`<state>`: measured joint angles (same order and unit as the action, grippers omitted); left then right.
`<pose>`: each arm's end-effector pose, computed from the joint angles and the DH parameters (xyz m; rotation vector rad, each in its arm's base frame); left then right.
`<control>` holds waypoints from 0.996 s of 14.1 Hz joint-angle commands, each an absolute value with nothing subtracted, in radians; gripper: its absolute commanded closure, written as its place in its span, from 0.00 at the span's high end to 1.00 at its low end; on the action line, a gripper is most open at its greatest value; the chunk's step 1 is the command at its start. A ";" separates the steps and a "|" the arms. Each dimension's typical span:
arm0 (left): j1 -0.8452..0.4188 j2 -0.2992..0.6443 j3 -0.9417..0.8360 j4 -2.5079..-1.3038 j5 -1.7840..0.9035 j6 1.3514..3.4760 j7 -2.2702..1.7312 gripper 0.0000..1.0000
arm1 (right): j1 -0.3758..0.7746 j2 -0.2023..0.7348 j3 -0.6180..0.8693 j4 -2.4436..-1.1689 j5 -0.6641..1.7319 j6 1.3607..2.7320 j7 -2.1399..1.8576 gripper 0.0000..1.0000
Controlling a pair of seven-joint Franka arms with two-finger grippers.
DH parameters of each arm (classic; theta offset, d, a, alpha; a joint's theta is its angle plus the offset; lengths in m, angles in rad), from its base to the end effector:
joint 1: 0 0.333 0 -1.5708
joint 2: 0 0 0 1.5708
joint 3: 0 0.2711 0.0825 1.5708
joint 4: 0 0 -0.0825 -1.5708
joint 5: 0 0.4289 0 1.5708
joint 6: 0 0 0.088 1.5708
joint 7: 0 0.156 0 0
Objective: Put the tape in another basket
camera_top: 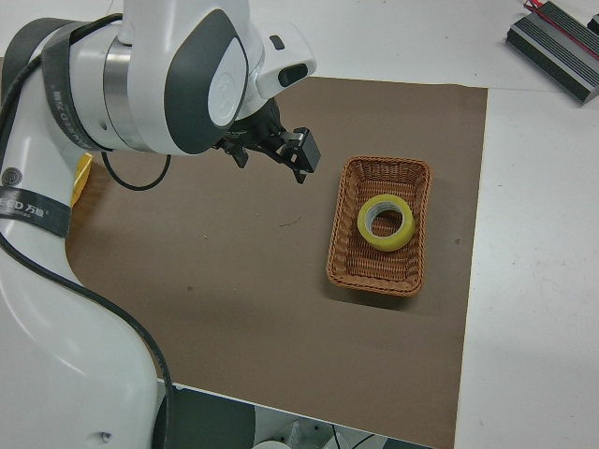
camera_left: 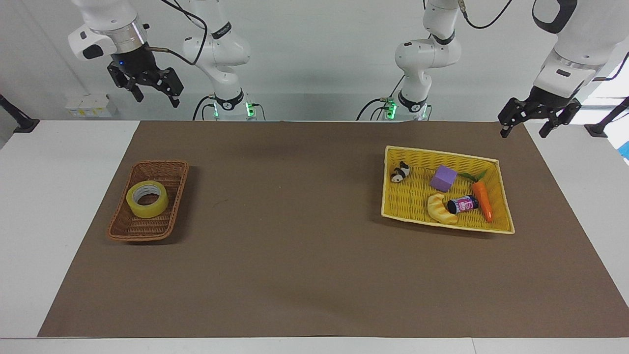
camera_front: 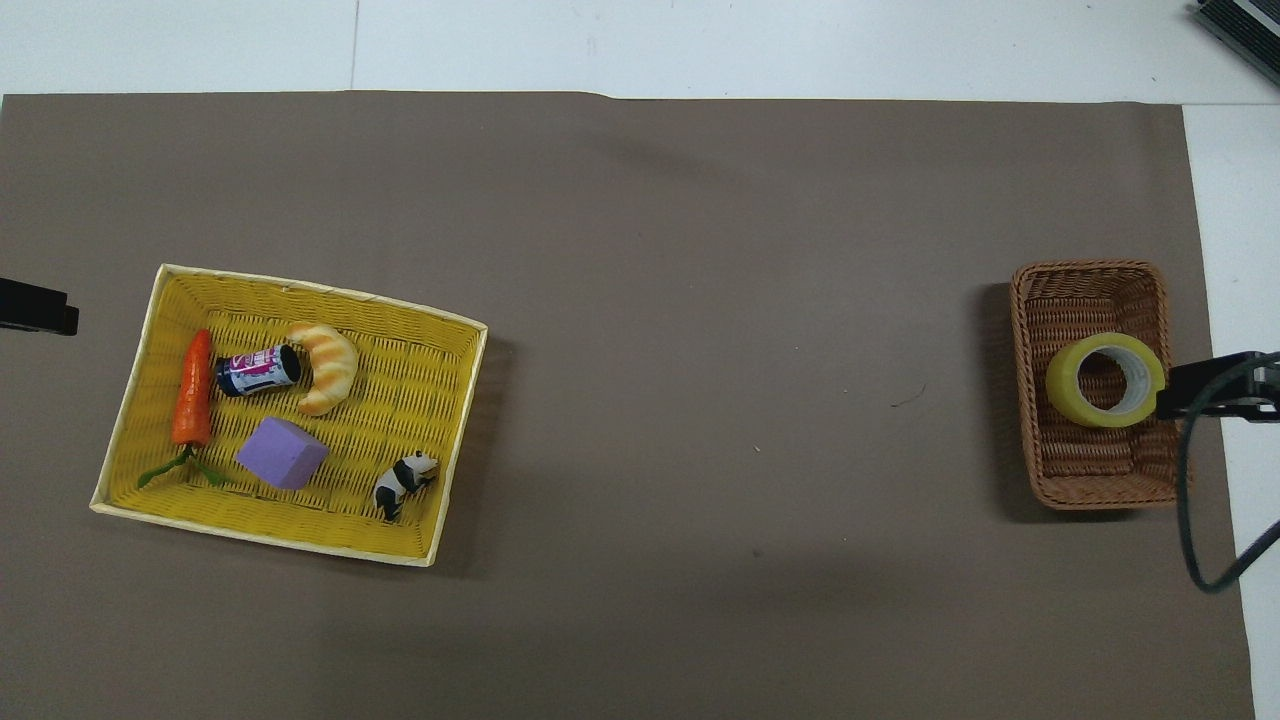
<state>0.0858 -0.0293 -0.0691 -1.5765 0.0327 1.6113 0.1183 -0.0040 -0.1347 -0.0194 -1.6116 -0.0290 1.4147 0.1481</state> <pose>0.5990 0.0146 0.5490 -3.0971 0.1580 -0.0955 0.5425 -0.0181 0.5739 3.0983 -0.2716 -0.0941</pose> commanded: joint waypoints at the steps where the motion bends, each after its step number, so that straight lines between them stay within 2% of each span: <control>1: 0.083 -0.034 -0.067 -1.563 0.046 1.586 0.109 1.00 | -0.012 -0.123 -0.014 -1.594 -0.034 1.414 0.120 1.00; 14: 0.083 -0.037 -0.069 -1.562 0.046 1.580 0.109 1.00 | -0.014 -0.123 -0.018 -1.595 -0.051 1.427 0.117 1.00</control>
<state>0.0858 -0.0317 -0.0699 -1.5761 0.0327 1.6064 0.1183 -0.0056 -0.1337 -0.0213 -1.6113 -0.0290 1.4191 0.1481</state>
